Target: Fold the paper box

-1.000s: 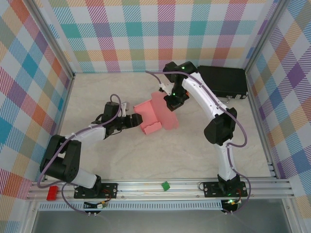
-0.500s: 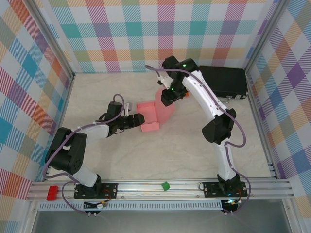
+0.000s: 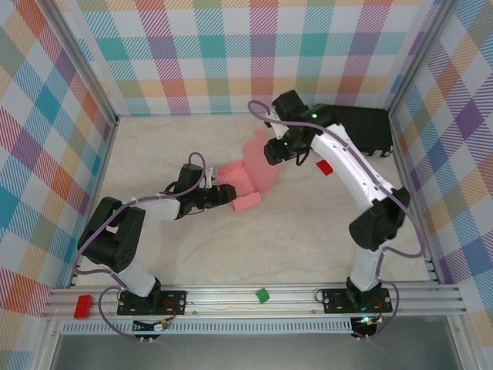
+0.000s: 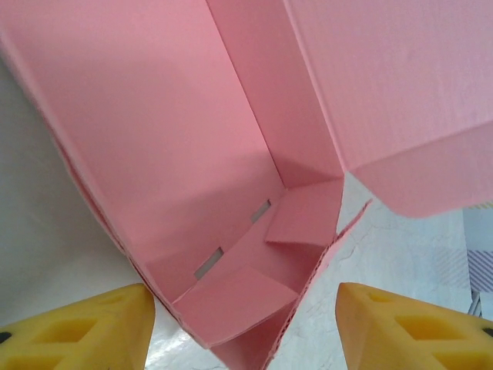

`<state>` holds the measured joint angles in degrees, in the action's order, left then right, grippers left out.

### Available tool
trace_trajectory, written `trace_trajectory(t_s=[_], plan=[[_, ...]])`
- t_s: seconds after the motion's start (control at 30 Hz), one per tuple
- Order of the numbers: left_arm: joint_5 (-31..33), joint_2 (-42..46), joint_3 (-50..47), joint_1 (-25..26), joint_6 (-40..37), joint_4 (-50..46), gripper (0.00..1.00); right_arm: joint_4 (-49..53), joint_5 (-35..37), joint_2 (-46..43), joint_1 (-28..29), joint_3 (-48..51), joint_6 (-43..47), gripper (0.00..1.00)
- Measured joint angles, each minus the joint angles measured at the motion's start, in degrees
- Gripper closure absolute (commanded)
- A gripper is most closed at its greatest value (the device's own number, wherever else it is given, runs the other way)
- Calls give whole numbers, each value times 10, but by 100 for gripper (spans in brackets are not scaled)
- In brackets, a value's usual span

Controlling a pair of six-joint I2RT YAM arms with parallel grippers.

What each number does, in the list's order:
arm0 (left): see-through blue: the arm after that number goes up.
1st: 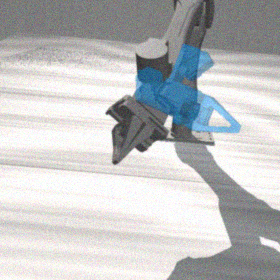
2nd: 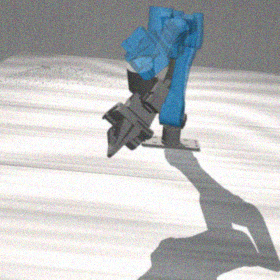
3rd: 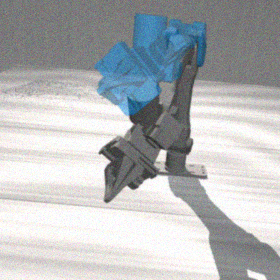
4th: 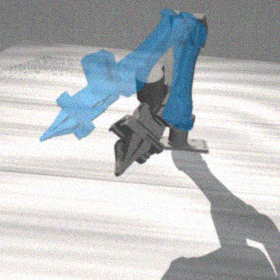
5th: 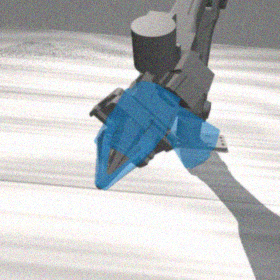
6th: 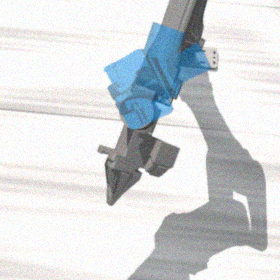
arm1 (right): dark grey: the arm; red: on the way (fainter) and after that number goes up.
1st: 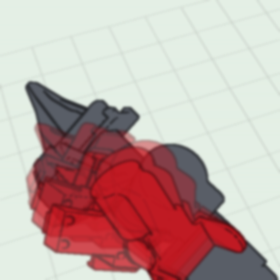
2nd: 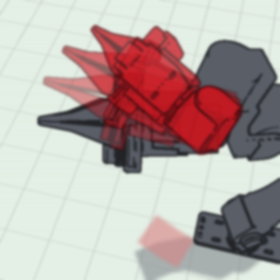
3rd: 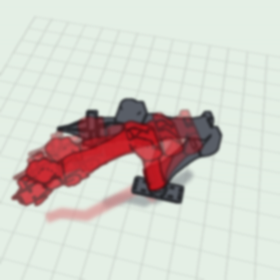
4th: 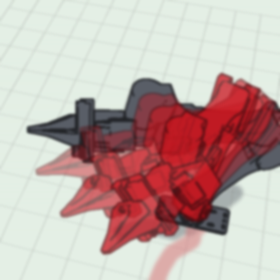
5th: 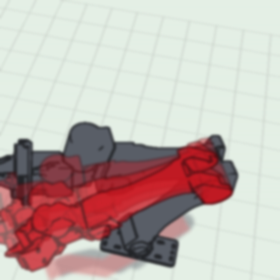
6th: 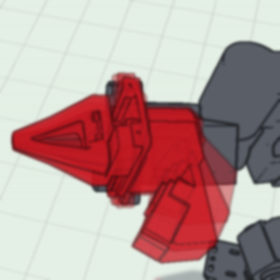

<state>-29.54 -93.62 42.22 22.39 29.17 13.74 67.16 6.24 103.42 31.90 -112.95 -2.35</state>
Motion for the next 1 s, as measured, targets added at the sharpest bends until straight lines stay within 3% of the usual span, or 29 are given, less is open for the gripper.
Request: trace_trajectory(t_s=[0.23, 0.37, 0.53, 0.67, 0.83, 1.0], plan=[[-11, -13, 11, 49, 17, 15, 34, -114, -3, -148, -49, 223, -60, 41], [7, 21, 31, 53, -6, -35, 28, -177, -25, -242, -88, 365, -104, 40], [71, 90, 87, 39, -68, -136, 19, -253, -64, -332, -92, 523, -176, 39], [133, 114, 126, -9, -116, -177, 15, -362, -127, -359, -92, 660, -260, 39], [166, 28, 197, -64, -183, -202, 21, -520, -188, -349, -92, 789, -362, 36], [114, -89, 240, -95, -232, -196, 23, -666, -228, -300, -90, 830, -427, 36]])
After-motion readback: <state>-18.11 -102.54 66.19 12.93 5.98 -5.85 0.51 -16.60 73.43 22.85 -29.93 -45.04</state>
